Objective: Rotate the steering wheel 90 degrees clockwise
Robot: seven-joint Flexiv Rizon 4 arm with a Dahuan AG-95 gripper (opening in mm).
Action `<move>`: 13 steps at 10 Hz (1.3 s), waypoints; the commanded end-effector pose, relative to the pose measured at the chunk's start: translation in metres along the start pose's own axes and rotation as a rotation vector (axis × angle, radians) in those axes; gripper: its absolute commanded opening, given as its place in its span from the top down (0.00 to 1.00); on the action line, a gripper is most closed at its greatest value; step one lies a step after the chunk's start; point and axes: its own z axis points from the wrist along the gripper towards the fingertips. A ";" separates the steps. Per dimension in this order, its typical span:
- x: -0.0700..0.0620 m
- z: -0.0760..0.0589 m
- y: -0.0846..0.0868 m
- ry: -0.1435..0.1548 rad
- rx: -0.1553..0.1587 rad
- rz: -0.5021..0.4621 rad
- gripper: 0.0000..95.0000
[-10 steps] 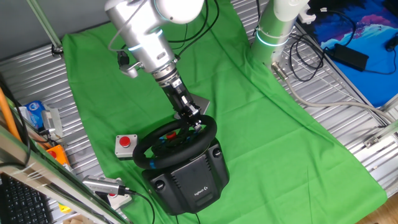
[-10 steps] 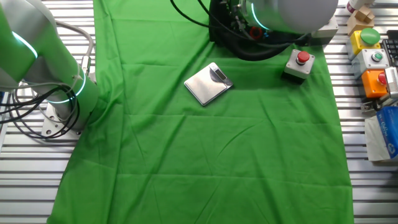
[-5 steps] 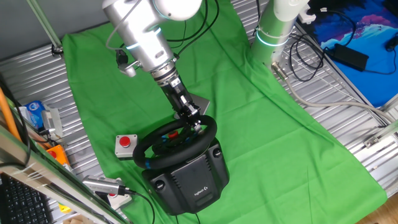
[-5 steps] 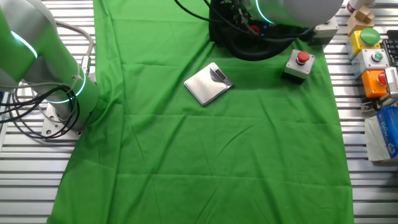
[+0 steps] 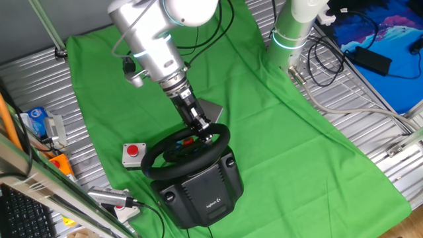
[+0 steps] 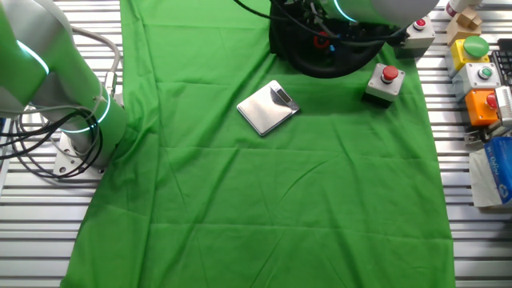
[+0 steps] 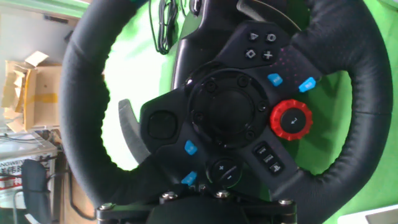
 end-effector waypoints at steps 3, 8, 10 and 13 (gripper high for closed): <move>-0.015 -0.008 0.002 0.003 -0.005 0.010 1.00; -0.033 -0.020 0.007 0.001 -0.022 0.022 1.00; -0.041 -0.024 0.008 -0.002 -0.022 0.023 1.00; -0.055 -0.027 0.011 -0.003 -0.016 0.022 1.00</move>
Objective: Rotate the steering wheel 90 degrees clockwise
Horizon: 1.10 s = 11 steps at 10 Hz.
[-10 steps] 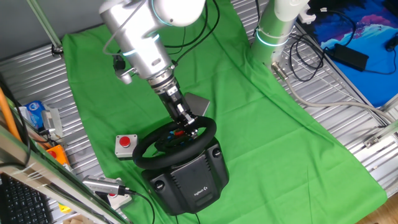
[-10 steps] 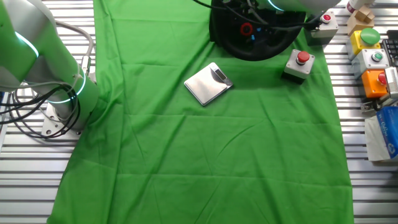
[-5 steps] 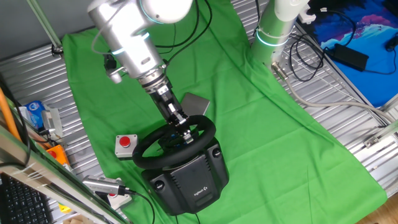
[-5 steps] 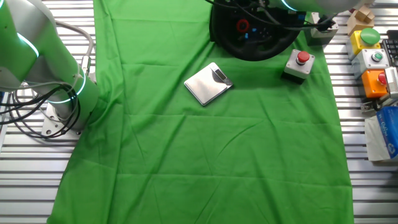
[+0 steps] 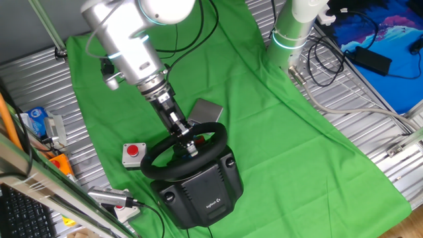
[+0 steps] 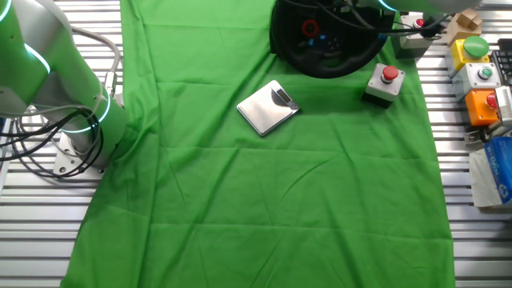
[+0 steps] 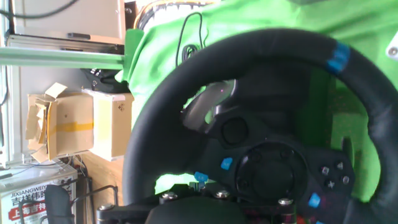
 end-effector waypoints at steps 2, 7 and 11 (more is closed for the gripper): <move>-0.009 -0.004 0.001 0.000 0.001 0.000 1.00; -0.018 -0.005 -0.002 0.002 0.006 -0.015 1.00; -0.010 -0.013 -0.002 0.012 0.009 -0.014 1.00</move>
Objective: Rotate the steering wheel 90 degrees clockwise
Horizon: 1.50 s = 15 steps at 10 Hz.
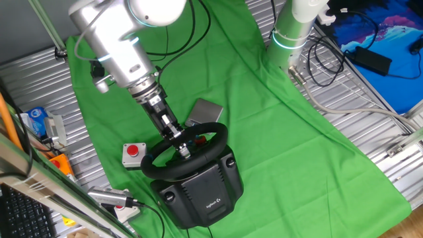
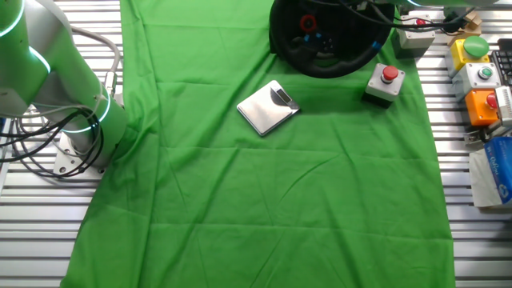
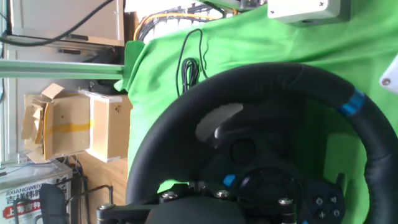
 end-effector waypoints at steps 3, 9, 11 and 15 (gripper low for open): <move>0.014 -0.005 -0.001 0.004 -0.006 -0.001 1.00; 0.032 0.004 -0.005 0.002 -0.004 -0.020 1.00; 0.034 0.006 -0.005 0.004 -0.004 -0.017 1.00; 0.034 0.006 -0.005 0.016 -0.010 -0.006 1.00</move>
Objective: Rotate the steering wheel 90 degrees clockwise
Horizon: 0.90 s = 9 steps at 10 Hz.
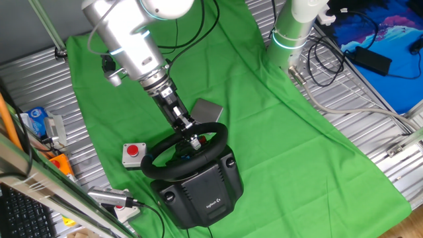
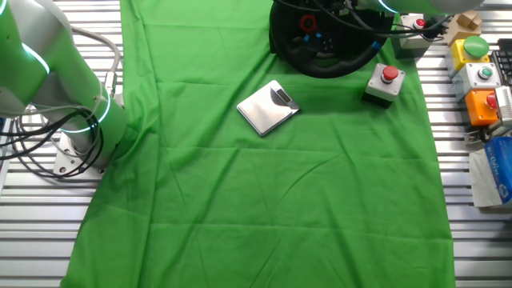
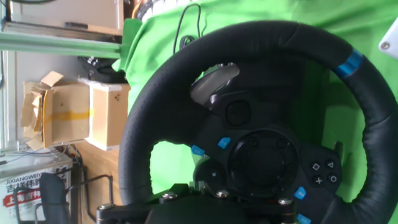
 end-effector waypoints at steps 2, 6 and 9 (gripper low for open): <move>0.001 0.000 0.000 -0.017 -0.005 0.010 1.00; 0.001 0.000 0.000 -0.022 -0.003 0.036 1.00; 0.001 0.000 0.000 -0.033 0.004 0.043 1.00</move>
